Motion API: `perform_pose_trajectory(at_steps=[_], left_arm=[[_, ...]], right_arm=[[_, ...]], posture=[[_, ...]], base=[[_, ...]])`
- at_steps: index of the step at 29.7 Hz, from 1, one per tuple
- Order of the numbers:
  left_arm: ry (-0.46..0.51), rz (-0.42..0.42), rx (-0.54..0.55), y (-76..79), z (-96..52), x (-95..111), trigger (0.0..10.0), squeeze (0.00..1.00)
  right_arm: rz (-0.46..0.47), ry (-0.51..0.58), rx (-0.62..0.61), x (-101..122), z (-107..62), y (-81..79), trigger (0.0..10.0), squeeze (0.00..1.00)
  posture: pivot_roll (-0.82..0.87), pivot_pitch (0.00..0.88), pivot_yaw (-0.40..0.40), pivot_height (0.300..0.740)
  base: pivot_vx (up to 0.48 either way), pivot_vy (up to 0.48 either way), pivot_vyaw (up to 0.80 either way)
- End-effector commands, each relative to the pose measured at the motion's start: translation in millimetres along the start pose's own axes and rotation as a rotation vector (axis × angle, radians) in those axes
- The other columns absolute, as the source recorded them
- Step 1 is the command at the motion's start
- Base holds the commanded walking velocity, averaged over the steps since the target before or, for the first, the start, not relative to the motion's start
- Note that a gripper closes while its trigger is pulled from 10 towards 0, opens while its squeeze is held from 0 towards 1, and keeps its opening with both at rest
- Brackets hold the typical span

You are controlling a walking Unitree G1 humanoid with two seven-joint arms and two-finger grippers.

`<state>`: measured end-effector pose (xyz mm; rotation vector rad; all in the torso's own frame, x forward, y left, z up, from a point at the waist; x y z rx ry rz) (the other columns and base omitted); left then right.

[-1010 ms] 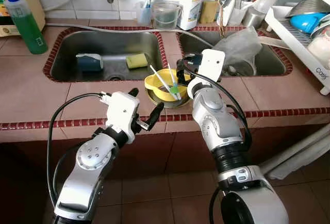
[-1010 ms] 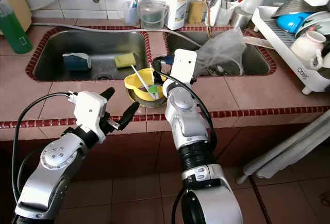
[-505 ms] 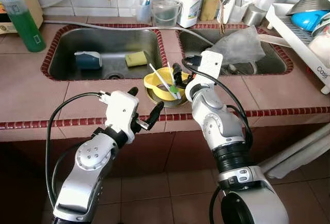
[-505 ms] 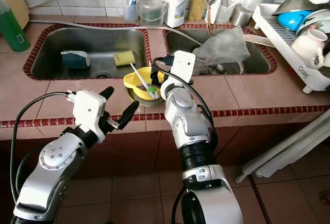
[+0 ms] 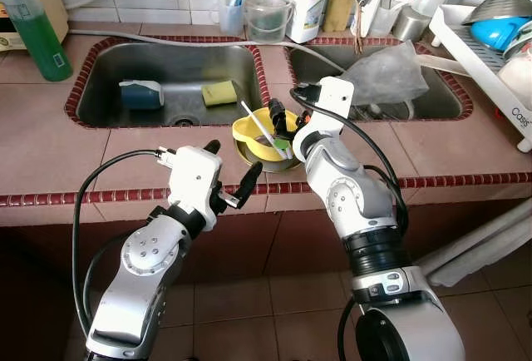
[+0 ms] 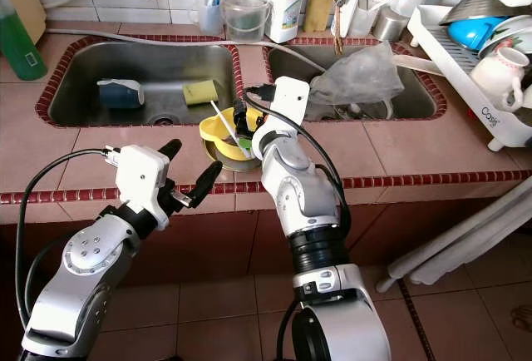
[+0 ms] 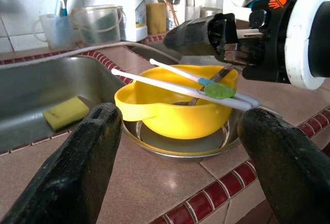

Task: Kitchen organization

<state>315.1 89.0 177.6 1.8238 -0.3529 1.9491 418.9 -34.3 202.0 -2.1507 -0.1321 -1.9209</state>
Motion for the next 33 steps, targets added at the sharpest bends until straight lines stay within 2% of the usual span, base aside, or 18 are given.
perform_pose_trajectory(at_steps=[1, 3, 4, 5, 6, 9, 10, 12, 13, 14, 15, 16, 17, 19, 27, 33], left_arm=[[0.011, -0.004, -0.005, 2.5, 0.0, 4, 10.0, 0.00], [0.012, -0.007, -0.003, 3.4, -0.1, 4, 10.0, 0.00], [0.013, -0.010, -0.003, 3.7, 0.0, 4, 10.0, 0.00], [0.014, -0.011, -0.003, 3.9, 0.1, 4, 10.0, 0.00], [0.016, -0.013, -0.002, 4.4, 0.0, 4, 10.0, 0.00], [0.016, -0.014, -0.001, 5.1, 0.0, 3, 10.0, 0.00], [0.017, -0.015, 0.000, 5.4, 0.0, 3, 10.0, 0.00], [0.017, -0.017, 0.000, 5.9, -0.2, 3, 10.0, 0.00], [0.017, -0.017, 0.000, 5.9, -0.2, 3, 10.0, 0.00], [0.017, -0.017, 0.001, 6.0, -0.2, 3, 10.0, 0.00], [0.018, -0.017, 0.001, 6.1, -0.2, 3, 10.0, 0.00], [0.018, -0.017, 0.001, 6.2, -0.2, 3, 10.0, 0.00], [0.020, -0.018, 0.002, 6.2, 0.0, 3, 10.0, 0.00], [0.023, -0.018, 0.003, 6.8, 0.1, 4, 10.0, 0.00], [0.025, -0.018, 0.001, 8.0, -0.2, 4, 10.0, 0.00], [0.027, -0.021, 0.004, 8.0, 0.2, 6, 10.0, 0.00]], right_arm=[[0.058, 0.045, 0.095, 23, -1.4, -42.3, 10.0, 0.00], [0.037, 0.012, 0.083, 20, -0.3, -43.9, 9.2, 0.00], [0.037, 0.002, 0.082, 18, -0.1, -44.4, 8.3, 0.00], [0.038, -0.004, 0.082, 18, 0.0, -44.6, 8.3, 0.00], [0.036, -0.013, 0.087, 17, 0.3, -46.2, 7.6, 0.00], [0.043, -0.030, 0.091, 16, 0.3, -47.0, 7.3, 0.00], [0.047, -0.036, 0.092, 15, 0.4, -47.2, 4.9, 0.00], [0.053, -0.044, 0.094, 15, 0.7, -47.9, 4.6, 0.00], [0.059, -0.050, 0.101, 14, 0.7, -48.9, 3.0, 0.00], [0.063, -0.053, 0.106, 14, 0.6, -49.7, 3.0, 0.00], [0.066, -0.058, 0.108, 13, 0.6, -50.4, 2.4, 0.00], [0.067, -0.062, 0.109, 12, 0.7, -50.9, 2.4, 0.00], [0.075, -0.066, 0.114, 11, 0.6, -51.8, 1.3, 0.00], [0.088, -0.073, 0.120, 10, 0.4, -53.4, 0.0, 0.00], [0.131, -0.086, 0.133, 10, 0.1, -55.0, 0.0, 0.00], [0.189, -0.118, 0.111, 4, 3.6, -45.4, 0.0, 0.00]], posture=[[-0.03, 0.149, -0.077, 0.740], [-0.03, 0.147, -0.083, 0.740], [-0.03, 0.147, -0.084, 0.740], [-0.03, 0.147, -0.085, 0.740], [-0.03, 0.146, -0.087, 0.740], [-0.03, 0.146, -0.089, 0.740], [-0.03, 0.145, -0.093, 0.740], [-0.02, 0.144, -0.096, 0.740], [-0.02, 0.144, -0.097, 0.740], [-0.02, 0.143, -0.098, 0.740], [-0.02, 0.143, -0.098, 0.740], [-0.02, 0.143, -0.098, 0.740], [-0.02, 0.141, -0.101, 0.740], [-0.02, 0.139, -0.102, 0.740], [-0.02, 0.139, -0.103, 0.740], [-0.02, 0.154, -0.101, 0.740]], base=[[0.000, 0.000, 0.00], [0.000, 0.000, 0.00], [0.000, 0.000, 0.00], [0.000, 0.000, 0.00], [0.000, 0.000, 0.00], [0.000, 0.000, 0.00], [0.000, 0.000, 0.00], [0.000, 0.000, 0.00], [0.000, 0.000, 0.00], [0.000, 0.000, 0.00], [0.000, 0.000, 0.00], [0.000, 0.000, 0.00], [0.000, 0.000, 0.00], [0.000, 0.000, 0.00], [0.000, 0.000, 0.00], [0.000, 0.000, 0.00]])
Point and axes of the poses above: a point about 5 cm out from each wrist's last joint towards the gripper, its own z axis pointing out of the wrist towards the gripper, its own x axis along the axis of the wrist's last joint, y = z × x, the point moved 5 cm from there along z, pointing out of the wrist towards the gripper, and after that the axes turned 14 degrees about -z, right-handed, at the moved point
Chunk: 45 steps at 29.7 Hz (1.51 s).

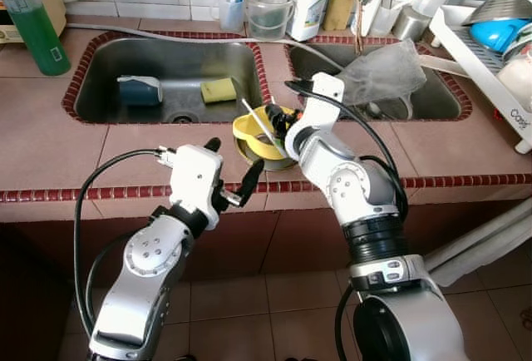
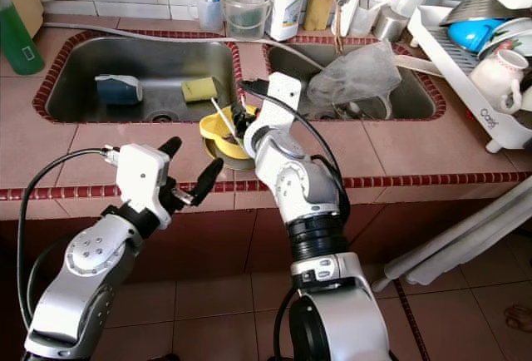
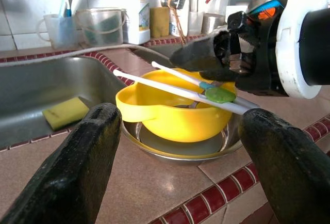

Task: Kitchen organization

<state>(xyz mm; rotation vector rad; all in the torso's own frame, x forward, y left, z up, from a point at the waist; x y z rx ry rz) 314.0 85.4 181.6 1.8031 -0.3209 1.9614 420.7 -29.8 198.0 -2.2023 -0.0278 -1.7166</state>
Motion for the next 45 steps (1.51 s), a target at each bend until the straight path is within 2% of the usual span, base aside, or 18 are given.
perform_pose_trajectory(at_steps=[1, 14, 37, 38, 39, 40, 41, 45], left_arm=[[0.004, -0.005, -0.004, 3.7, -0.9, 2, 10.0, 0.00], [0.005, -0.013, 0.002, 3.2, -1.2, 3, 10.0, 0.00], [0.004, -0.012, -0.002, 2.5, -1.1, 6, 10.0, 0.00], [0.004, -0.012, -0.002, 2.4, -1.0, 5, 10.0, 0.00], [0.004, -0.012, -0.003, 2.5, -0.9, 6, 10.0, 0.00], [0.005, -0.011, -0.003, 2.5, -0.7, 6, 10.0, 0.00], [0.006, -0.010, -0.003, 2.4, -0.4, 6, 10.0, 0.00], [0.010, -0.009, -0.001, 1.5, 1.0, 7, 10.0, 0.00]], right_arm=[[0.070, -0.021, 0.093, 0, 1.5, -40.6, 0.0, 0.00], [0.114, -0.066, 0.073, -10, 6.0, -32.9, 0.0, 0.00], [0.161, -0.041, 0.097, 0, 8.7, -32.7, 0.0, 0.00], [0.164, -0.041, 0.101, 1, 8.7, -33.1, 0.7, 0.00], [0.161, -0.037, 0.100, 1, 8.8, -33.0, 5.9, 0.00], [0.153, -0.024, 0.101, 3, 8.8, -32.9, 5.9, 0.00], [0.152, -0.008, 0.110, 7, 8.4, -34.1, 9.7, 0.00], [0.160, 0.035, 0.141, 18, 6.5, -37.8, 10.0, 0.00]], posture=[[-0.02, 0.156, -0.100, 0.740], [-0.02, 0.165, -0.101, 0.740], [-0.02, 0.163, -0.097, 0.740], [-0.02, 0.163, -0.097, 0.740], [-0.02, 0.162, -0.097, 0.740], [-0.02, 0.161, -0.096, 0.740], [-0.02, 0.159, -0.095, 0.740], [-0.02, 0.150, -0.093, 0.740]], base=[[0.000, 0.000, 0.00], [0.000, 0.000, 0.00], [0.000, 0.000, 0.00], [0.000, 0.000, 0.00], [0.000, 0.000, 0.00], [0.000, 0.000, 0.00], [0.000, 0.000, 0.00], [0.000, 0.000, 0.00]])
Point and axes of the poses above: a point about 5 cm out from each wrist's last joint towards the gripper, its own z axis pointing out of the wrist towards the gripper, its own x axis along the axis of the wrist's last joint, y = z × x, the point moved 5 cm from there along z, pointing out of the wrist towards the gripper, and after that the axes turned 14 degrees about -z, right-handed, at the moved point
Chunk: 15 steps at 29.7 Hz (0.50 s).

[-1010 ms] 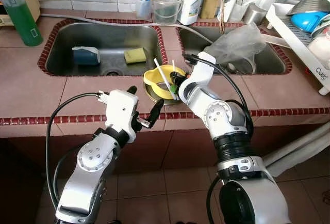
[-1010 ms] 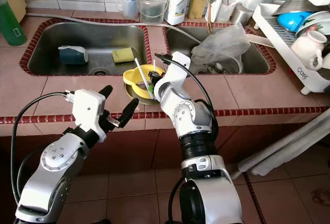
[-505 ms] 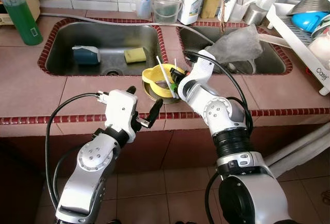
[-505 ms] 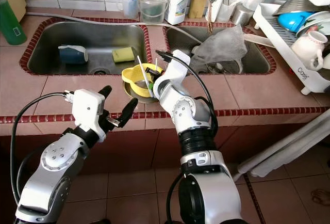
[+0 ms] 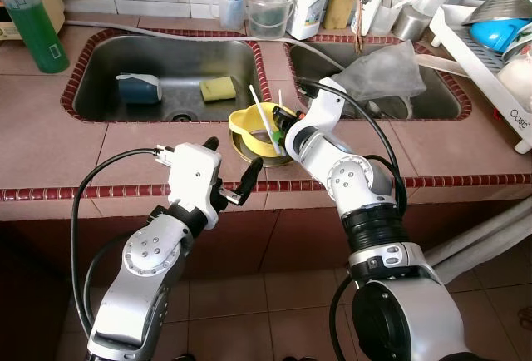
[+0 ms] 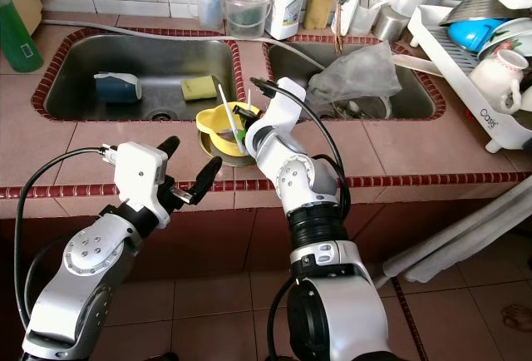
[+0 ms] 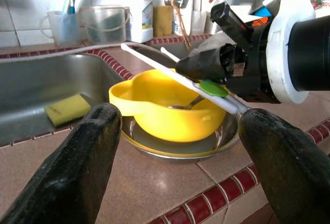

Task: Kitchen organization

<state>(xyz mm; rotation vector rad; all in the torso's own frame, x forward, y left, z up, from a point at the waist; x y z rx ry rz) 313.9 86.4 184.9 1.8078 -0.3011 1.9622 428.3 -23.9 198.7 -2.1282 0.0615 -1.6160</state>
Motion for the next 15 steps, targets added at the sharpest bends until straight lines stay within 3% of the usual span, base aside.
perform_pose_trajectory(at_steps=[1, 8, 10, 11, 14, 15], left_arm=[[0.010, 0.000, -0.013, 1.9, 1.5, 4, 10.0, 0.00], [0.025, -0.002, -0.008, -3.0, 6.3, 8, 10.0, 0.00], [0.039, -0.002, -0.004, -5.2, 8.8, 12, 10.0, 0.00], [0.049, -0.007, 0.002, -7.6, 10.9, 14, 10.0, 0.00], [0.067, -0.015, 0.014, -12.1, 14.1, 18, 10.0, 0.00], [0.081, -0.022, 0.029, -16.3, 16.4, 21, 10.0, 0.00]], right_arm=[[0.033, 0.049, 0.096, 14, -0.8, -36.6, 10.0, 0.00], [-0.005, 0.159, 0.140, 37, -4.8, -40.9, 10.0, 0.00], [-0.016, 0.255, 0.169, 52, -9.7, -42.1, 10.0, 0.00], [-0.084, 0.343, 0.179, 62, -14.9, -41.6, 10.0, 0.00], [-0.140, 0.412, 0.183, 69, -19.8, -38.0, 10.0, 0.00], [-0.219, 0.497, 0.189, 74, -26.5, -35.6, 10.0, 0.00]], posture=[[-0.02, 0.149, -0.093, 0.740], [-0.01, 0.118, -0.084, 0.740], [-0.01, 0.111, -0.083, 0.740], [-0.01, 0.095, -0.078, 0.740], [-0.01, 0.073, -0.073, 0.740], [-0.01, 0.062, -0.071, 0.740]], base=[[0.000, 0.000, 0.00], [0.000, 0.000, 0.00], [0.000, 0.000, 0.00], [0.000, 0.000, 0.00], [0.000, 0.000, 0.00], [0.000, 0.000, 0.00]])
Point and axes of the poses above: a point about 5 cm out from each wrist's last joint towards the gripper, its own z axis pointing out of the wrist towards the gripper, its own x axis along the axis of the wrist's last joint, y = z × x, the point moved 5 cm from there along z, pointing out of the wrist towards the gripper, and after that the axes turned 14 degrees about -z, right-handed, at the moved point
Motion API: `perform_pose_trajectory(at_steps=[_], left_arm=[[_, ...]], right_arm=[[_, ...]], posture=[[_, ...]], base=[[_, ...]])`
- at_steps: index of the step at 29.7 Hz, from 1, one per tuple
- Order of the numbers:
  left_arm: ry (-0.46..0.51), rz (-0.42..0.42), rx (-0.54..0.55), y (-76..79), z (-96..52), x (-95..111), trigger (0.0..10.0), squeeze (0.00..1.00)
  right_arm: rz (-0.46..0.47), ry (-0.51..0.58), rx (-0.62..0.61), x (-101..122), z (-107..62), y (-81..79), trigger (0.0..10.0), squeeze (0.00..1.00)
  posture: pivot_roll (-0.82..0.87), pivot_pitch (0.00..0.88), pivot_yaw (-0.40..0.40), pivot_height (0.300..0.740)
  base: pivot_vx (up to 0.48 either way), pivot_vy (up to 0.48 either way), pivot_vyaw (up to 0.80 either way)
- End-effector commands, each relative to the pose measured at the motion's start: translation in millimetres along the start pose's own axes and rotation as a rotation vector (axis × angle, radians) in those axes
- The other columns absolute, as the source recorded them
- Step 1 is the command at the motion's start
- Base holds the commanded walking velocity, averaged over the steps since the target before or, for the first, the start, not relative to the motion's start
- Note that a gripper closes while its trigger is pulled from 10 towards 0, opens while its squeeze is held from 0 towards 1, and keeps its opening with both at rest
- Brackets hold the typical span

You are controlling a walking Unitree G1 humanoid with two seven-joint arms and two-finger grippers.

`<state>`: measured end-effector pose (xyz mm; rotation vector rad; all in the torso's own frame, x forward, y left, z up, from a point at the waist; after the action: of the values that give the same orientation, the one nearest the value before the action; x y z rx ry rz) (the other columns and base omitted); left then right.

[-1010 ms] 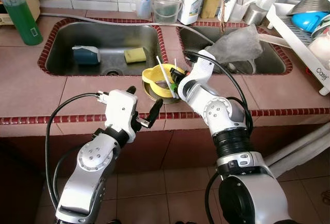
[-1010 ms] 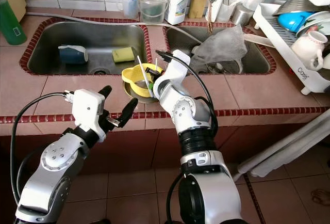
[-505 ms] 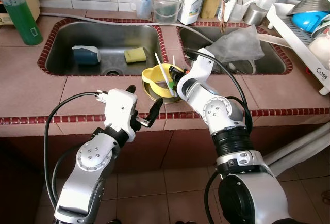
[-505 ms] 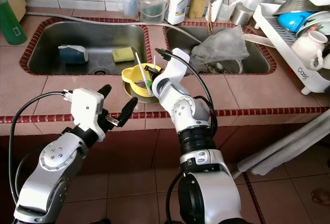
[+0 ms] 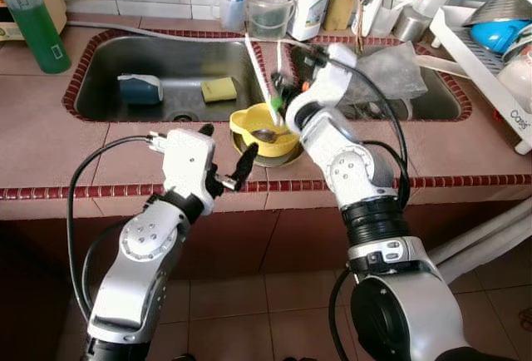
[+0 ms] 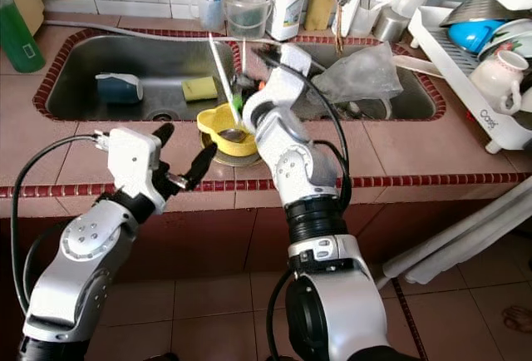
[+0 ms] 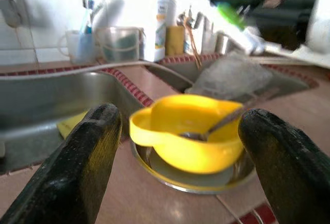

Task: Kitchen organization

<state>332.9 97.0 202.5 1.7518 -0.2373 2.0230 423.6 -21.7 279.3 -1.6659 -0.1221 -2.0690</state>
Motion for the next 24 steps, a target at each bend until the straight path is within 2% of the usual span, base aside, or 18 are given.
perform_pose_trajectory(at_steps=[1, 2, 3, 5, 7, 12, 17, 20, 23, 24], left_arm=[[0.019, 0.000, 0.016, -3.8, 3.9, 3, 10.0, 0.00], [0.029, 0.015, 0.039, -8.1, 6.2, 5, 10.0, 0.00], [0.031, 0.018, 0.043, -9.0, 6.7, 5, 10.0, 0.00], [0.042, 0.016, 0.075, -14.9, 9.8, 7, 10.0, 0.00], [0.064, -0.004, 0.098, -19.8, 12.0, 10, 10.0, 0.00], [0.108, -0.038, 0.155, -31.3, 13.8, 16, 10.0, 0.00], [0.107, -0.083, 0.176, -38.7, 12.6, 13, 10.0, 0.00], [0.108, -0.113, 0.202, -47.9, 10.5, 11, 10.0, 0.00], [0.112, -0.115, 0.208, -51.5, 10.9, 12, 10.0, 0.00], [0.125, -0.080, 0.203, -52.0, 10.6, 14, 10.0, 0.00]], right_arm=[[-0.085, 0.115, 0.032, 10, -8.5, -1.0, 10.0, 0.00], [-0.093, 0.180, 0.058, 14, -15.4, -1.3, 10.0, 0.00], [-0.090, 0.194, 0.064, 15, -16.8, -1.3, 10.0, 0.00], [-0.202, 0.228, 0.103, 13, -24.7, -4.9, 10.0, 0.00], [-0.270, 0.258, 0.083, 11, -31.0, -0.5, 10.0, 0.00], [-0.343, 0.297, 0.065, 7, -42.3, 8.4, 10.0, 0.00], [-0.356, 0.328, 0.043, 8, -48.2, 17.0, 10.0, 0.00], [-0.403, 0.352, 0.016, 11, -52.2, 25.5, 10.0, 0.00], [-0.424, 0.363, 0.005, 13, -54.6, 29.8, 10.0, 0.00], [-0.445, 0.367, -0.003, 13, -57.0, 33.4, 10.0, 0.00]], posture=[[-0.01, 0.057, -0.068, 0.740], [-0.01, 0.044, -0.067, 0.740], [-0.01, 0.044, -0.067, 0.740], [-0.02, 0.025, -0.066, 0.740], [-0.01, 0.007, -0.064, 0.740], [-0.01, 0.000, -0.058, 0.740], [-0.01, 0.000, -0.050, 0.740], [-0.01, 0.000, -0.040, 0.740], [-0.02, 0.000, -0.035, 0.740], [-0.03, 0.000, -0.033, 0.740]], base=[[0.000, 0.000, 0.00], [0.000, 0.000, 0.00], [0.000, 0.000, 0.00], [0.000, 0.000, 0.00], [0.000, 0.000, 0.00], [0.000, 0.000, 0.00], [0.000, 0.000, 0.00], [0.000, 0.000, 0.00], [0.000, 0.000, 0.00], [0.000, 0.000, 0.00]])
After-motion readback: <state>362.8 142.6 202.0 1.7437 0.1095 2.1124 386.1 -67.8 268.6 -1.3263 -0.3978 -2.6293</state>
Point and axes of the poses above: a point about 5 cm out from each wrist's last joint towards the gripper, its own z axis pointing out of the wrist towards the gripper, its own x axis along the axis of the wrist's last joint, y = z × x, the point moved 5 cm from there along z, pointing out of the wrist towards the gripper, and after that the axes turned 14 degrees about -z, right-handed, at the moved point
